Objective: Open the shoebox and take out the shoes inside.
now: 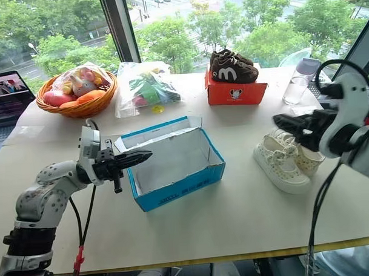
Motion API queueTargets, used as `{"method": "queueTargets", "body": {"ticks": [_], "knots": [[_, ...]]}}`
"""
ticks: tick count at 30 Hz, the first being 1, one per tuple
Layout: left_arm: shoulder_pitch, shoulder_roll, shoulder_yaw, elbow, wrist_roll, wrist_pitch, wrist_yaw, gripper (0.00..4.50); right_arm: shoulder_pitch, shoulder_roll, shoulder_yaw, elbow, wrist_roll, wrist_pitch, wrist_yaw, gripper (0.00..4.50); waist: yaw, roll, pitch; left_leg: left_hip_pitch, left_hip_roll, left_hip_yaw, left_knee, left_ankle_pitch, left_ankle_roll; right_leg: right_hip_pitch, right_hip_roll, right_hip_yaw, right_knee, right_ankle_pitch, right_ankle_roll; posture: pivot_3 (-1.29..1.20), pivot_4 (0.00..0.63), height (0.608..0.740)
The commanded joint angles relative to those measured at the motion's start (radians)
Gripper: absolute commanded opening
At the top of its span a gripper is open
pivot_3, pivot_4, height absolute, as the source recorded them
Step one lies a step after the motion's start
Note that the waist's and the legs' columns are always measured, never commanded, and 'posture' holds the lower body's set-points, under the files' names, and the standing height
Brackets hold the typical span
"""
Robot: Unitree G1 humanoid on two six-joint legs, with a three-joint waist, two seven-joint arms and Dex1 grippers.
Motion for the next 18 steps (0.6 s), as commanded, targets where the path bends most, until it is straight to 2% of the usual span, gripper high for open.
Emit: {"method": "queueTargets", "body": {"ticks": [1, 5, 11, 18], "knots": [[0.044, -0.1, 0.103, 0.023, 0.09, -0.117, 0.232, 0.0, 0.015, 0.071, 0.079, 0.063, -0.22, -0.165, 0.0, 3.41, 0.001, 0.0, 0.0, 0.0, 0.0, 0.0, 0.0, 0.0, 0.0, 0.0, 0.0, 0.0, 0.0, 0.0, 0.0, 0.0, 0.15, 0.74], [0.1, -0.238, 0.1, 0.052, 0.164, -0.198, 0.387, 0.0, -0.004, 0.138, 0.151, 0.201, -0.419, -0.3, -0.009, 3.41, 0.015, -0.001, -0.001, 0.001, -0.001, 0.001, 0.001, 0.0, 0.0, 0.001, -0.001, 0.001, 0.0, 0.001, 0.001, 0.0, 0.15, 0.74], [0.118, -0.34, 0.1, 0.14, 0.248, -0.294, 0.544, 0.0, -0.076, 0.253, 0.146, 0.358, -0.539, -0.412, -0.032, 3.41, 0.022, -0.003, -0.002, 0.001, -0.001, 0.001, 0.002, 0.0, -0.001, 0.002, 0.0, 0.002, 0.0, 0.002, 0.001, 0.0, 0.15, 0.74], [0.104, -0.333, 0.058, 0.203, 0.296, -0.354, 0.563, 0.0, -0.086, 0.317, 0.139, 0.423, -0.614, -0.474, -0.008, 3.41, 0.021, -0.004, -0.003, 0.005, -0.001, 0.002, 0.002, 0.0, -0.001, 0.007, 0.0, 0.002, -0.001, 0.002, 0.002, 0.0, 0.15, 0.74]]}}
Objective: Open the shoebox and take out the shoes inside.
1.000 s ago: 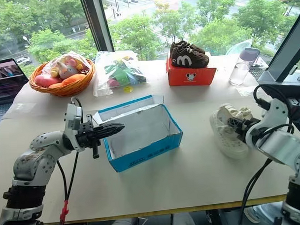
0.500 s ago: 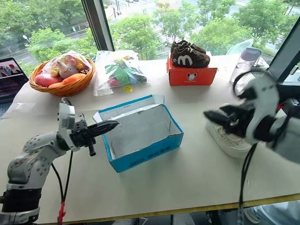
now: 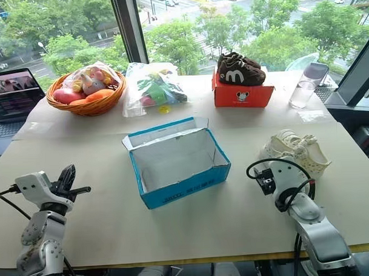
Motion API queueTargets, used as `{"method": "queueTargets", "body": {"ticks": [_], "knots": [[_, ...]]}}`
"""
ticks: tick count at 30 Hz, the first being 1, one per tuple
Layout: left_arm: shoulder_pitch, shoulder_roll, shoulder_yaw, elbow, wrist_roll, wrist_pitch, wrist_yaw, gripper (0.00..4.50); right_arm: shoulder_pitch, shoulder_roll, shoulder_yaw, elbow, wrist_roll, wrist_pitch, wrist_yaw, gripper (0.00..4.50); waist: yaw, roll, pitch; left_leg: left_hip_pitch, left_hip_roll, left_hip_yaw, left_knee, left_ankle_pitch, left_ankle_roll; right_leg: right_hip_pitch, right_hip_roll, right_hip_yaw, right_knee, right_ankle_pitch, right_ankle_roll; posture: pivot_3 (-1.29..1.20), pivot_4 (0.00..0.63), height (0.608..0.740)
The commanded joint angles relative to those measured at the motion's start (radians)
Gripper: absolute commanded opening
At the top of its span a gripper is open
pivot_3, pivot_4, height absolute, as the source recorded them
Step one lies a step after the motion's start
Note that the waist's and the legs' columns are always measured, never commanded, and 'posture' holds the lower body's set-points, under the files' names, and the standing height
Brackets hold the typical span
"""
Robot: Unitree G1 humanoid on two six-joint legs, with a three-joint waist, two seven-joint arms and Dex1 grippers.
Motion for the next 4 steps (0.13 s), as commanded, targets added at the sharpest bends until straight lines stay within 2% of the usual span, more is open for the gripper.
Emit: {"method": "queueTargets", "body": {"ticks": [1, 4], "knots": [[-0.014, 0.018, -0.024, 0.006, 0.033, -0.049, 0.008, 0.0, -0.005, 0.014, -0.024, 0.019, -0.051, -0.044, 0.005, 3.41, 0.0, 0.0, 0.0, 0.001, 0.0, 0.0, 0.0, 0.0, 0.0, 0.001, 0.0, 0.0, 0.0, 0.0, 0.0, 0.0, 0.15, 0.74], [-0.018, 0.014, -0.027, 0.002, 0.018, -0.047, 0.01, 0.0, -0.009, 0.032, -0.03, 0.027, -0.066, -0.047, 0.015, 3.41, -0.001, 0.0, 0.0, 0.007, 0.0, 0.0, -0.001, 0.0, 0.0, 0.008, 0.0, 0.0, -0.002, 0.0, 0.0, 0.0, 0.15, 0.74]]}}
